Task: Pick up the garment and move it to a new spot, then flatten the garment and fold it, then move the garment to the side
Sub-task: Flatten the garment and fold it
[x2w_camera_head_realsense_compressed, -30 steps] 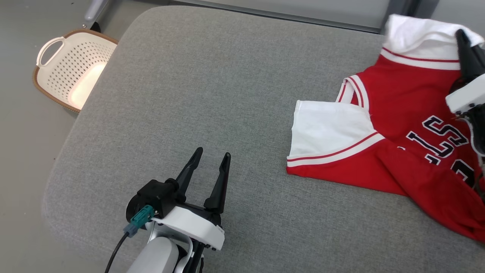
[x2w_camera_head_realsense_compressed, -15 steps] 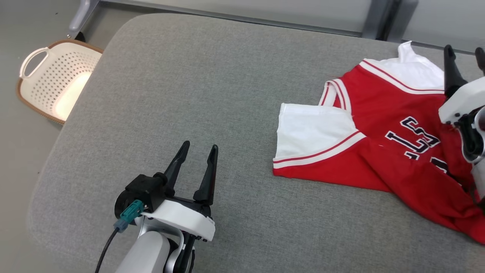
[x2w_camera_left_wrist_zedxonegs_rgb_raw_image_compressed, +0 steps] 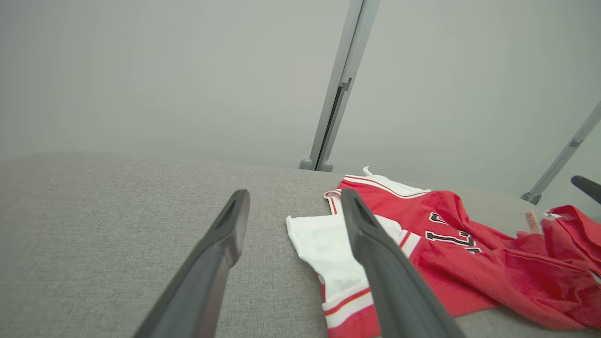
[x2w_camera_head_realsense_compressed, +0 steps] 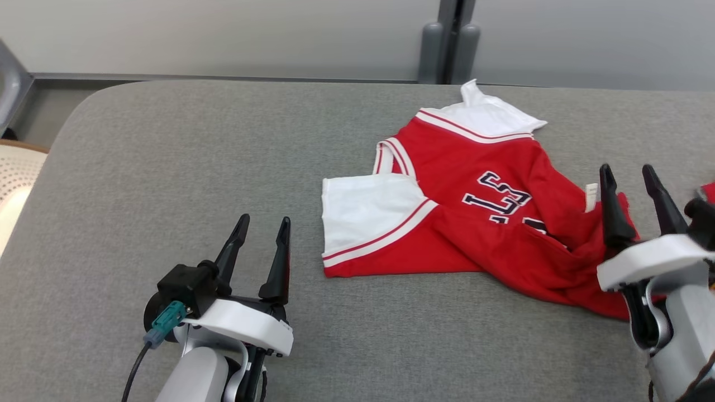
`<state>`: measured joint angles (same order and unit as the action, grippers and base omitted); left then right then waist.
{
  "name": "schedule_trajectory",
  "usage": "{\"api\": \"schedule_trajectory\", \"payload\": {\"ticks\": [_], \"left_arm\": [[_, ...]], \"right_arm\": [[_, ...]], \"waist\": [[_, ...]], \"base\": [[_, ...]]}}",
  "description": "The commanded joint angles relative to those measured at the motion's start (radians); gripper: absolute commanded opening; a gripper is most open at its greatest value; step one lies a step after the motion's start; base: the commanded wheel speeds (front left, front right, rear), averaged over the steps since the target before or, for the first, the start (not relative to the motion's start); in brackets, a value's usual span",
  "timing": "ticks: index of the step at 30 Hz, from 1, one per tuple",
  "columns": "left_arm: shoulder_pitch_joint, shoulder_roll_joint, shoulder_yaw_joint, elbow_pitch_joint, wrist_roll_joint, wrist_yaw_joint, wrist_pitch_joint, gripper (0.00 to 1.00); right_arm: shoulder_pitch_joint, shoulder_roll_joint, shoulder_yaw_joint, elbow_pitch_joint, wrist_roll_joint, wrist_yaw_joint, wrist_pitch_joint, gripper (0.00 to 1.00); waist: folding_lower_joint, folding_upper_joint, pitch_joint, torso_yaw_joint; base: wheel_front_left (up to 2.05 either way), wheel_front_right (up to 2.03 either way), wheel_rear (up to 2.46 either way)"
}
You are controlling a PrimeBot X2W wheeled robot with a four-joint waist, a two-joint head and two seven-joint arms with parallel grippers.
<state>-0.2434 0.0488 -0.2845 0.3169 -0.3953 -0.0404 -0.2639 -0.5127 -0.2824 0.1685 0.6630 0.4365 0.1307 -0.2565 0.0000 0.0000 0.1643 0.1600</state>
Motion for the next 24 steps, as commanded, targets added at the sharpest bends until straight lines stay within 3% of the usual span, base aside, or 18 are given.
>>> {"api": "schedule_trajectory", "payload": {"ticks": [1, 5, 10, 15, 24], "left_arm": [[0.007, 0.004, 0.007, 0.011, -0.002, -0.005, -0.001, 1.00], [-0.006, 0.004, 0.028, 0.041, -0.041, -0.017, 0.000, 1.00], [-0.037, 0.004, 0.049, 0.073, -0.022, -0.030, 0.000, 1.00], [-0.092, 0.003, 0.040, 0.138, -0.002, -0.042, 0.000, 1.00], [-0.307, 0.034, 0.016, 0.440, 0.040, -0.033, 0.052, 1.00]], "right_arm": [[0.055, 0.012, -0.028, -0.039, -0.034, 0.000, -0.009, 1.00], [0.176, 0.106, -0.114, -0.178, -0.105, 0.000, -0.009, 1.00], [0.254, 0.173, -0.150, -0.303, -0.176, 0.000, 0.001, 1.00], [0.276, 0.196, -0.175, -0.370, -0.206, 0.000, 0.034, 1.00], [0.285, 0.219, -0.181, -0.424, -0.222, 0.000, 0.053, 1.00]], "waist": [[0.0000, 0.0000, -0.023, -0.054], [0.0000, 0.0000, -0.019, -0.098], [0.0000, 0.0000, -0.005, -0.143], [0.0000, 0.0000, 0.017, -0.166], [0.0000, 0.0000, 0.082, -0.215]], "base": [[0.00, 0.00, 0.00], [0.00, 0.00, 0.00], [0.00, 0.00, 0.00], [0.00, 0.00, 0.00], [0.00, 0.00, 0.00]]}}
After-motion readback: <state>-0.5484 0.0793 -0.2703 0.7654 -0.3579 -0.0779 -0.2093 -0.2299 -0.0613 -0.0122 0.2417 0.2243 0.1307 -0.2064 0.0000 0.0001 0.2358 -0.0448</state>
